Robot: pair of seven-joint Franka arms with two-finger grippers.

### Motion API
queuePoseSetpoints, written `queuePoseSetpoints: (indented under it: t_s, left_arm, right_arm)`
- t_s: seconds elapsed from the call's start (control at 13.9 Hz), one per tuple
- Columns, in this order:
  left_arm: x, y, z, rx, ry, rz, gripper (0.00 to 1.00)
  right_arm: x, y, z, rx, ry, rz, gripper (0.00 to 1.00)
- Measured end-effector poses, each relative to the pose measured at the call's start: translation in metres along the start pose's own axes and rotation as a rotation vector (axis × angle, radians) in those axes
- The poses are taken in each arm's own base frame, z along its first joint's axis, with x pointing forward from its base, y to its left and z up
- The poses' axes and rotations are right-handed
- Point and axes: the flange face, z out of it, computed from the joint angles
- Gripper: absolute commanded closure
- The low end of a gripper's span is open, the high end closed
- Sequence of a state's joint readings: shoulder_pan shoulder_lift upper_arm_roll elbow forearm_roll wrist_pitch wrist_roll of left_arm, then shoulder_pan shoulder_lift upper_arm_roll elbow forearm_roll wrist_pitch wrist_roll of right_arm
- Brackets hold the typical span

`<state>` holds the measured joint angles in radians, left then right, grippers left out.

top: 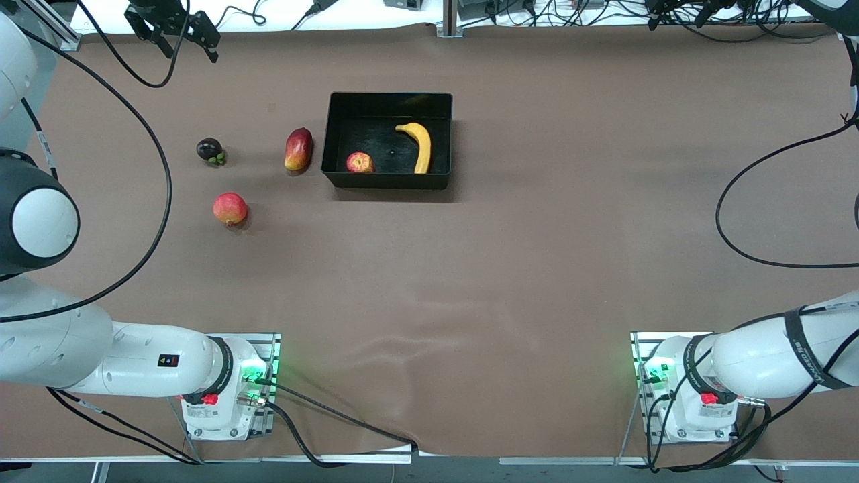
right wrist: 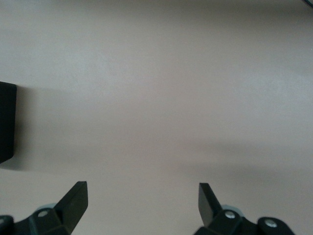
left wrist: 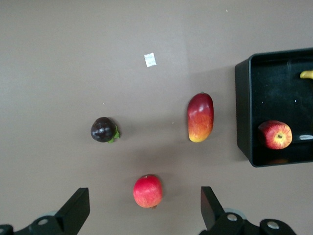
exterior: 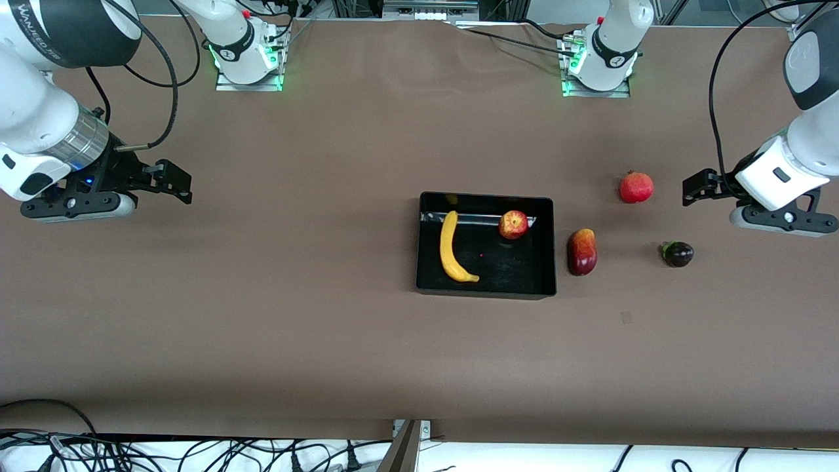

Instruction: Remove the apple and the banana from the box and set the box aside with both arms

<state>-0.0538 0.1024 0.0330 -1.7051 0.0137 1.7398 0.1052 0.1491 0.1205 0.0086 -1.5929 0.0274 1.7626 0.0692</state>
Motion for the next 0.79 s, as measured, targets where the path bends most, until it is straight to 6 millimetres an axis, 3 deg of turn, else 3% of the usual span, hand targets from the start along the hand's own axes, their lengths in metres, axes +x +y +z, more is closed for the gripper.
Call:
queuePoseSetpoints:
  t_s: [0.14, 0.58, 0.79]
  left_arm:
    - [0.004, 0.019, 0.014, 0.0, -0.028, 0.032, 0.0]
    - [0.025, 0.156, 0.079, 0.016, -0.087, -0.01, 0.0]
    - [0.034, 0.205, 0.109, 0.002, -0.059, -0.09, 0.0]
  right_arm:
    - [0.0, 0.0, 0.0, 0.0, 0.0, 0.0, 0.0]
    - [0.0, 0.0, 0.0, 0.0, 0.002, 0.001, 0.0]
    - [0.0, 0.0, -0.001, -0.001, 0.003, -0.001, 0.0]
